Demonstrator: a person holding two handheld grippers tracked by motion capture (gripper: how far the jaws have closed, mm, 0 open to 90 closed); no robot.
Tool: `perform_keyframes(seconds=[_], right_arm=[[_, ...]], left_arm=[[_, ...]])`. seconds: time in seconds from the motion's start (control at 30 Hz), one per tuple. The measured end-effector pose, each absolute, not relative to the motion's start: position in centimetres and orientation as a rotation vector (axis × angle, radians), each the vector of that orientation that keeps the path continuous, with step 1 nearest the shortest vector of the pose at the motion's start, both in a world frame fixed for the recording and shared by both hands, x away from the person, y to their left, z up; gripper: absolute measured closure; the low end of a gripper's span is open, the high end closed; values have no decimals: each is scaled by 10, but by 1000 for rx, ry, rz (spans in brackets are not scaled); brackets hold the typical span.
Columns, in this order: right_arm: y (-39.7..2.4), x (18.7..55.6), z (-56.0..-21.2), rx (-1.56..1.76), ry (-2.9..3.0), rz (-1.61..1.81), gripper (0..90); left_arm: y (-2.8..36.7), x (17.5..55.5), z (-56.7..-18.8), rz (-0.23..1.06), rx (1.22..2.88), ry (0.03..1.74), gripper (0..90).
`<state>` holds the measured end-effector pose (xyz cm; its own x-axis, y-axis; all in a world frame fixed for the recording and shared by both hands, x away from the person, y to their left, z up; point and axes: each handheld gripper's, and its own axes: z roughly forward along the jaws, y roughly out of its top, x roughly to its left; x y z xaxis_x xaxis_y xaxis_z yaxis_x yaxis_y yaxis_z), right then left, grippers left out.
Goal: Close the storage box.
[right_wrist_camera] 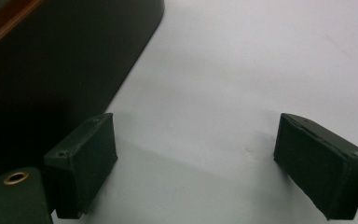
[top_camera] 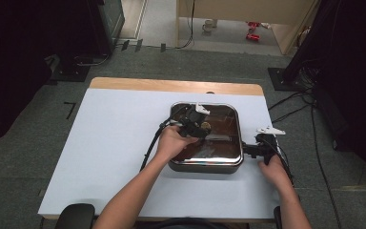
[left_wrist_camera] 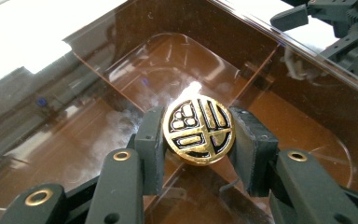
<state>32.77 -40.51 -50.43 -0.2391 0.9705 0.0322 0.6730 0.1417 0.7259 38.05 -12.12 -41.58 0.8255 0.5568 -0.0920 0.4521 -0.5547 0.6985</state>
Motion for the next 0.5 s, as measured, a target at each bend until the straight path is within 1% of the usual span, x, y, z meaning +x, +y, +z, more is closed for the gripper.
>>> perform_keyframes(seconds=[0.1, 0.2, 0.5], right_arm=[[-405, 328, -504, 1570, 1976, 880, 124], [-405, 328, -504, 1570, 1976, 880, 124], [-405, 328, -504, 1572, 1976, 880, 124]], left_arm=[[-124, 379, -417, 194, 2265, 729, 595], [-125, 378, -419, 167, 2263, 745, 593], [-122, 379, -422, 156, 2244, 726, 587]])
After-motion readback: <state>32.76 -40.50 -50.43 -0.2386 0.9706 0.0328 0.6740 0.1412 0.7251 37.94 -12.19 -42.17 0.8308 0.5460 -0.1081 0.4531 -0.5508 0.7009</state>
